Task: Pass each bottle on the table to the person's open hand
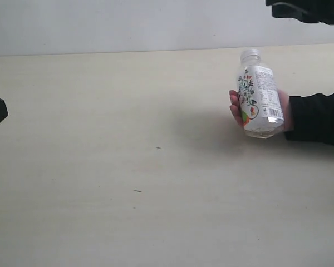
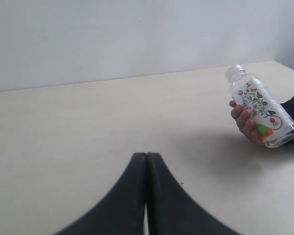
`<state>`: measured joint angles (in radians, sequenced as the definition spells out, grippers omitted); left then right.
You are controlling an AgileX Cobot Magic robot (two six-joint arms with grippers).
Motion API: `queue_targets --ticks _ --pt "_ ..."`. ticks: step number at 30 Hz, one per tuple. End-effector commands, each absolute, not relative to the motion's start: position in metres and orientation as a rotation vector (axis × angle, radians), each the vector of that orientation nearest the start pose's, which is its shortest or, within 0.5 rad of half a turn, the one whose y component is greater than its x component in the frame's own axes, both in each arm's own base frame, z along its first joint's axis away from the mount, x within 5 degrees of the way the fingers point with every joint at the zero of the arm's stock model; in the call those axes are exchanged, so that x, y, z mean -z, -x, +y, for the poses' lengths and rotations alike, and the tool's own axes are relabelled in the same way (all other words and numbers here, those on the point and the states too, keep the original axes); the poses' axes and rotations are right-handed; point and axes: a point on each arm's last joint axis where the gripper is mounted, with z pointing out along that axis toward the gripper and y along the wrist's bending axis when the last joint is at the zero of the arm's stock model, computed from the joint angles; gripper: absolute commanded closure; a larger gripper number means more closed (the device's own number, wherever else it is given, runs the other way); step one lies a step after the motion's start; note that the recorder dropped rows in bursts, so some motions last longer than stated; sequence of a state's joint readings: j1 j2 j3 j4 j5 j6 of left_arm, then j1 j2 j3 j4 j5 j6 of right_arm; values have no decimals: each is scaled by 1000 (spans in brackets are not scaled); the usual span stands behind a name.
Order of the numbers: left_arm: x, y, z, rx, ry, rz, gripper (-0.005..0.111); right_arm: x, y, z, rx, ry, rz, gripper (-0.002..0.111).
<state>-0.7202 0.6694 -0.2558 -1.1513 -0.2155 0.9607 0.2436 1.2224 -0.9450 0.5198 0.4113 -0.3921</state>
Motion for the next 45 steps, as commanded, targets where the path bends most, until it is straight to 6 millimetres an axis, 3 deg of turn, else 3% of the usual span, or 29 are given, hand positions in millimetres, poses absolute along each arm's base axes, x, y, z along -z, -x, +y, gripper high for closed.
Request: queue_targets --ticks 1,7,15,39,45 --pt "-248 -112 -74 459 -346 1790 107 -320 -204 63 -362 224 1922 108" --pt "-248 -112 -74 459 -346 1790 107 -294 -153 50 -360 225 1897 108" --pt "-248 -112 -74 459 -346 1790 107 -306 -125 44 -369 221 1774 108" --pt "-248 -112 -74 459 -346 1790 107 -310 -119 42 -371 220 1741 108" --pt "-248 -112 -74 459 -346 1790 107 -312 -113 39 -257 317 1692 108"
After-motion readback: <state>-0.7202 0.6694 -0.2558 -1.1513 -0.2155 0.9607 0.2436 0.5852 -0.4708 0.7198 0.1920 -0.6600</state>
